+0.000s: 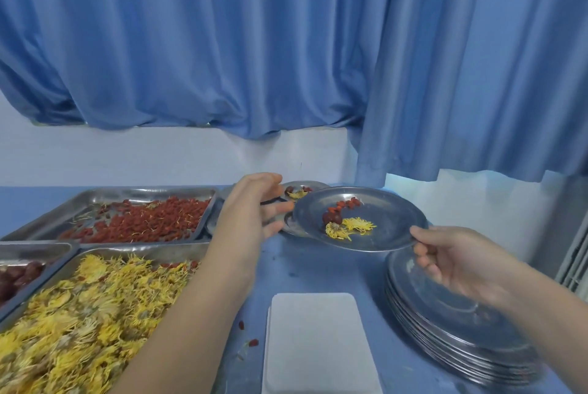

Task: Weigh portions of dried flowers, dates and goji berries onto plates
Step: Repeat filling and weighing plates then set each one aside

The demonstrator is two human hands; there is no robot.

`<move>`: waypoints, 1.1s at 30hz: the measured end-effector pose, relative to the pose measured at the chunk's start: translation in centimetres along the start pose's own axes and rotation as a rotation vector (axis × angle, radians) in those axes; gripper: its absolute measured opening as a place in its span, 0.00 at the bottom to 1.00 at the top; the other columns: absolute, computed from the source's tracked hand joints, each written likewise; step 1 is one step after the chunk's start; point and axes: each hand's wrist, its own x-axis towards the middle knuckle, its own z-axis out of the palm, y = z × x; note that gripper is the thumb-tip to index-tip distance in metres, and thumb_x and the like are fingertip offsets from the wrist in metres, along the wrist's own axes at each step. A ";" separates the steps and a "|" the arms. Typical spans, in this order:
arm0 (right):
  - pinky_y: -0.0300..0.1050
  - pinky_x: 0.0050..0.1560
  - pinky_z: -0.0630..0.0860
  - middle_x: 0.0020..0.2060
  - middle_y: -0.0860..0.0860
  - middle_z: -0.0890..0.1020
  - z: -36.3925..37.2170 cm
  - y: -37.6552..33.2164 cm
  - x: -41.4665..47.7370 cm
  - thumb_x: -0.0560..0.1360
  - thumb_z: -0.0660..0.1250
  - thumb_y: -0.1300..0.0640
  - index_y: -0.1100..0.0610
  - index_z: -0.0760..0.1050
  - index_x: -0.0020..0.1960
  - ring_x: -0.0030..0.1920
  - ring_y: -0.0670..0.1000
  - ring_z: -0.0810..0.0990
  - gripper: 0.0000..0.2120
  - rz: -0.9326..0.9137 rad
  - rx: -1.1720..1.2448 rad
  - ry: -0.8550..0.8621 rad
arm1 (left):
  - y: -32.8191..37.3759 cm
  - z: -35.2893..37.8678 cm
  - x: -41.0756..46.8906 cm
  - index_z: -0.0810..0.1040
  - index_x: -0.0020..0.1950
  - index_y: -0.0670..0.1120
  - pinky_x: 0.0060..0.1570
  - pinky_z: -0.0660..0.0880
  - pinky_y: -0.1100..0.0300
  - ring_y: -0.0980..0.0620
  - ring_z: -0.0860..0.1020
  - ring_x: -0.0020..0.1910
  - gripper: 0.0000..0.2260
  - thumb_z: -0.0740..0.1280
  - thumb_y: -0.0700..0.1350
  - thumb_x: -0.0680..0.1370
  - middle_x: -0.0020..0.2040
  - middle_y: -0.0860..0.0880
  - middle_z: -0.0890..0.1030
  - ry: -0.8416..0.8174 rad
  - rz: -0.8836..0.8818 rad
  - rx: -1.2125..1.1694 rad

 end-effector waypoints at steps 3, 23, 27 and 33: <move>0.34 0.19 0.72 0.25 0.52 0.75 -1.9 -1.2 3.0 0.78 0.63 0.61 0.60 0.71 0.37 0.21 0.47 0.74 0.11 0.053 0.020 0.051 | -0.8 0.3 1.4 0.78 0.50 0.46 0.47 0.74 0.55 0.48 0.82 0.42 0.07 0.61 0.44 0.80 0.46 0.47 0.82 0.002 -0.052 -0.039; 0.33 0.18 0.71 0.25 0.54 0.75 -5.8 -1.6 17.5 0.81 0.59 0.64 0.61 0.70 0.43 0.22 0.48 0.74 0.08 0.145 0.004 0.350 | -1.5 1.2 7.8 0.81 0.47 0.46 0.38 0.72 0.56 0.52 0.79 0.35 0.08 0.62 0.45 0.78 0.42 0.48 0.81 -0.111 -0.032 -0.120; 0.32 0.18 0.70 0.21 0.54 0.74 -6.0 -1.2 19.7 0.82 0.58 0.63 0.62 0.70 0.42 0.20 0.48 0.73 0.10 0.169 -0.026 0.390 | -1.3 1.4 8.4 0.80 0.48 0.45 0.35 0.73 0.58 0.51 0.78 0.35 0.08 0.65 0.47 0.74 0.43 0.47 0.81 -0.139 -0.029 -0.130; 0.34 0.17 0.71 0.20 0.55 0.74 -6.3 -0.1 22.9 0.82 0.56 0.63 0.62 0.70 0.43 0.17 0.49 0.74 0.10 0.219 -0.002 0.443 | -1.2 1.8 9.3 0.80 0.48 0.44 0.32 0.73 0.60 0.50 0.78 0.33 0.15 0.67 0.50 0.66 0.42 0.46 0.80 -0.180 -0.041 -0.136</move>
